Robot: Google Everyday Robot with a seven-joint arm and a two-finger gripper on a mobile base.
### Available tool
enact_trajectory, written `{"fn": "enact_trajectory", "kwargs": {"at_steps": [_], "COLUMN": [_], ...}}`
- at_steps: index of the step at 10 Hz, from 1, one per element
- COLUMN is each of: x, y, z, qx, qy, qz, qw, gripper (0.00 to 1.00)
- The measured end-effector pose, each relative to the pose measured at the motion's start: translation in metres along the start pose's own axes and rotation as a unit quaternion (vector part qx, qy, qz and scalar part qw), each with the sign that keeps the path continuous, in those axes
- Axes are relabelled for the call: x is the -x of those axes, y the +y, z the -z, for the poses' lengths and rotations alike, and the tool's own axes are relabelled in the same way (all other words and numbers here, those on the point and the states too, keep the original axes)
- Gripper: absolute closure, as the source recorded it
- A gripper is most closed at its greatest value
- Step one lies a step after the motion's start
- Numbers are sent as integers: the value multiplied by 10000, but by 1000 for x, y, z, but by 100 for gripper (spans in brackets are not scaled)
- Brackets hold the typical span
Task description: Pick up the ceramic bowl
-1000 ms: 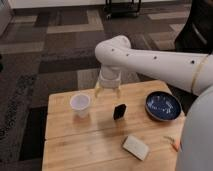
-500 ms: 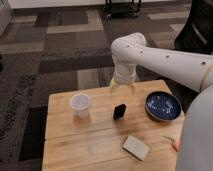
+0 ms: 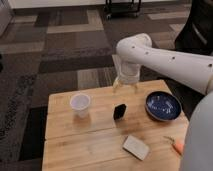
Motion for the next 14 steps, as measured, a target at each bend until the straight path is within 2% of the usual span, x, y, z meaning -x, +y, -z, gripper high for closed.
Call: {"fn": "enact_trajectory", "kwargs": {"at_steps": [7, 11, 14], "x": [0, 2, 5], "y": [0, -27, -44], "z": [0, -3, -11], "qx": [1, -111, -127], "qy": [2, 62, 152], "qz": [-2, -287, -289], "qw": [10000, 9995, 9994], "gripper": [35, 35, 35]}}
